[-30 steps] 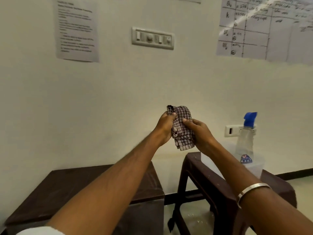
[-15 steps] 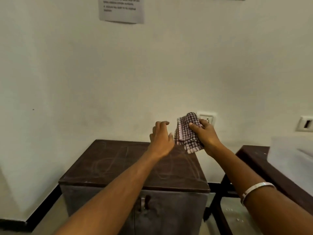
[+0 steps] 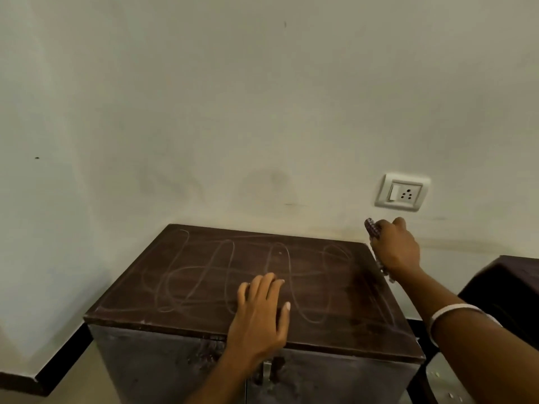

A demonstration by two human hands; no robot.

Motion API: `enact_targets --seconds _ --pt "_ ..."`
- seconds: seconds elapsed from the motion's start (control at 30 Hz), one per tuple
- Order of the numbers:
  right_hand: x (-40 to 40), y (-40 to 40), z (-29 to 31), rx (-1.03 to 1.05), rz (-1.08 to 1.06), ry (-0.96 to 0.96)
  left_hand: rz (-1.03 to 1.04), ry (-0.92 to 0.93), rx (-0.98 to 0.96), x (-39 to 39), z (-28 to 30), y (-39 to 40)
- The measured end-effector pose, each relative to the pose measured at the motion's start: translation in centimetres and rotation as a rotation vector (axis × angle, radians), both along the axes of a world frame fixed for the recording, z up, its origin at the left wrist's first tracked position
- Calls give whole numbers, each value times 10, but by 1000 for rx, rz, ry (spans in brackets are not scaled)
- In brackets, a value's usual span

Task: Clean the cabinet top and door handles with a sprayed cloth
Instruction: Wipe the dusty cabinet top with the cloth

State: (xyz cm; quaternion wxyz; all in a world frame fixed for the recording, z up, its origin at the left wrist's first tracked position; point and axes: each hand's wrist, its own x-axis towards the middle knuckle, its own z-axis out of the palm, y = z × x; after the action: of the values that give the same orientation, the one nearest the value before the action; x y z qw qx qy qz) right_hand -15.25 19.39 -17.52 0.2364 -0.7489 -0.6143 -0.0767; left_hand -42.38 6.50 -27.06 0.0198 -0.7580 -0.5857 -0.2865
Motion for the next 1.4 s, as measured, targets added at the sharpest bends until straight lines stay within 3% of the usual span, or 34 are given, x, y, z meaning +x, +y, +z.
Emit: enact_targets --seconds 0.13,0.33,0.5,0.6,0.7,0.77,1.07,1.4 --pt "-3 34 -20 -30 -18 -209 -19 35 61 -2 -10 5" --pt "-19 63 -48 -119 8 -294 14 13 99 -2 -14 10" --pt "-30 70 -57 -206 54 -133 5 -8 101 -3 -14 11" --pt "-13 69 -57 -294 120 -227 12 -10 104 -2 -14 11" --pt "5 70 -65 -386 211 -22 11 -7 88 -2 -13 11" --pt "8 72 -72 -363 229 64 9 -5 87 -2 -14 12" --pt "-39 74 -81 -240 287 58 22 -6 92 -2 -11 10" --pt "-4 64 -86 -188 128 111 36 12 95 -1 -12 10"
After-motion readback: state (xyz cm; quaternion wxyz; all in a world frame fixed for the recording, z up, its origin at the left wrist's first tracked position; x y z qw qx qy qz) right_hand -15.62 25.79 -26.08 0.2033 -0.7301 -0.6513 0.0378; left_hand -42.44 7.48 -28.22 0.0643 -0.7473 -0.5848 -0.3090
